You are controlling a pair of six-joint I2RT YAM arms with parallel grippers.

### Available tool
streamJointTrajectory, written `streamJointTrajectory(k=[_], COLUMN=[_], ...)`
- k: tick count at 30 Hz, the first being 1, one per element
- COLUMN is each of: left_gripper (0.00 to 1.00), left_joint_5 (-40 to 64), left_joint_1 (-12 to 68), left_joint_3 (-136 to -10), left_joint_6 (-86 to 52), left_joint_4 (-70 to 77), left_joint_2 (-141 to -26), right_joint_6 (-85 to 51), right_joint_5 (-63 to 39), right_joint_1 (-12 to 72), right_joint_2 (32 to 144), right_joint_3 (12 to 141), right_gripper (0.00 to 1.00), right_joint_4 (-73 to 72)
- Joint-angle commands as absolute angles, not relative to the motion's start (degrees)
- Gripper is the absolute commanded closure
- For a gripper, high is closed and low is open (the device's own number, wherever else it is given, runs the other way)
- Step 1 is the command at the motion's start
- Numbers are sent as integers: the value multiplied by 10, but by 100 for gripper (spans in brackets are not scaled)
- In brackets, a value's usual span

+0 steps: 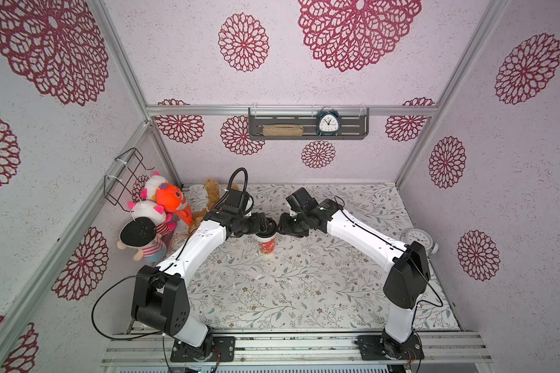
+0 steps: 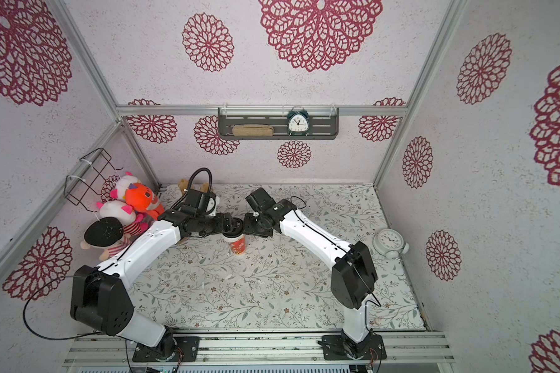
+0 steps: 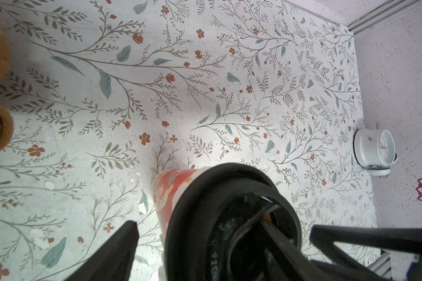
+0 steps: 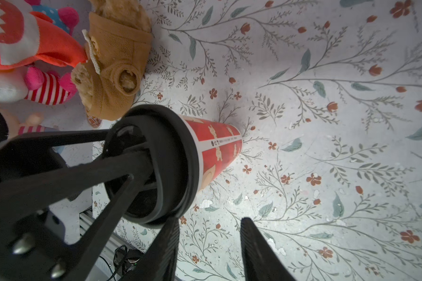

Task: Put the leak-proof paper on the milk tea cups
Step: Secure the cup lid on the cup.

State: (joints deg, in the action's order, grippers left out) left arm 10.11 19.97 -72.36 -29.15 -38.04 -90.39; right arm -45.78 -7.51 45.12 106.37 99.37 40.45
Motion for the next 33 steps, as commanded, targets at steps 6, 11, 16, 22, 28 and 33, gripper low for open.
streamJointTrajectory(k=[6, 11, 16, 22, 28, 33], left_gripper=[20, 20, 20, 20, 20, 20], left_joint_5=[59, 58, 59, 60, 60, 60], left_joint_1=[200, 200, 200, 201, 200, 200], left_joint_3=[-673, -674, -673, -674, -674, -674], left_joint_6=[-260, -260, -259, -259, -259, -258], left_joint_4=[-584, -584, -584, -584, -583, -584], left_joint_2=[-961, -961, -962, -962, -962, -961], right_joint_6=[-499, -500, -504, -509, -517, -514], right_joint_5=[-81, -83, -80, -73, -74, -61], right_joint_1=[459, 461, 466, 471, 476, 479], right_joint_2=[1067, 1078, 1083, 1085, 1088, 1074], right_joint_3=[1000, 1008, 1004, 998, 986, 983], right_gripper=[57, 58, 59, 60, 61, 61], right_joint_4=[365, 369, 373, 381, 378, 382])
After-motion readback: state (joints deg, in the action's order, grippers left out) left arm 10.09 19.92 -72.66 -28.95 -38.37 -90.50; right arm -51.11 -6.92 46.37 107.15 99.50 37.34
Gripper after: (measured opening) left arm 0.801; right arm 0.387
